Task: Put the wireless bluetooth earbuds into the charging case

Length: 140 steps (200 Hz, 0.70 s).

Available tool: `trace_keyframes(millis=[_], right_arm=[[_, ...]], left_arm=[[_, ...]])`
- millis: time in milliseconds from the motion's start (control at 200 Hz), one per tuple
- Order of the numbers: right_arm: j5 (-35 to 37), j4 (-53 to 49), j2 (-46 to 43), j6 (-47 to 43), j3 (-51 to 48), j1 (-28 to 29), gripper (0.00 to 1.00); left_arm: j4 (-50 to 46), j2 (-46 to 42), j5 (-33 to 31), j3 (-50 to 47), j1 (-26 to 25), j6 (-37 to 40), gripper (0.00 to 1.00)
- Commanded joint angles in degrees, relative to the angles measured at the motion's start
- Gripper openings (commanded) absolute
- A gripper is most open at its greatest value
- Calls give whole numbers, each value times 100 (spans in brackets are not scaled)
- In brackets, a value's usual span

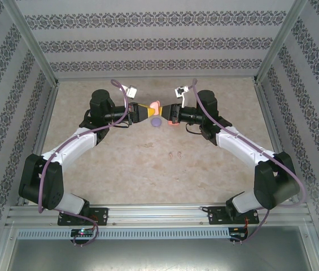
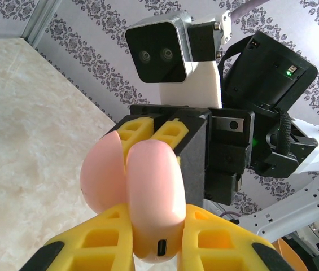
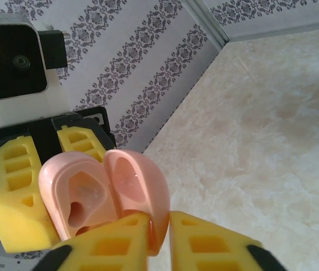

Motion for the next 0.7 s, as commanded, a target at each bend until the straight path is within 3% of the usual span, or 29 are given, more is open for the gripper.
trace_keyframes(millis=[0,55,165,275,340,440,694], right_arm=[[22,154,54,-19,198,57,7],[20,155,39,-8,218,61,0],[15,147,45,24,242,65,0],[89,60,50,3,229,56,0],[185,-42,37,-27,205,49,0],[323,-238,11,-109,172,6,0],[421,-1277,182,-1013,336,-222,0]], left_arm=[[270,-1,141,81,-101,4,0],[214,11,113,70,-114,42,0],[86,25,-41,38,-134,114,0],[-80,21,-340,1,-136,212,14],[-243,10,-596,-10,-128,287,31],[-427,-46,-932,-9,-119,411,48],[-1724,-325,-1259,337,-92,1351,69]])
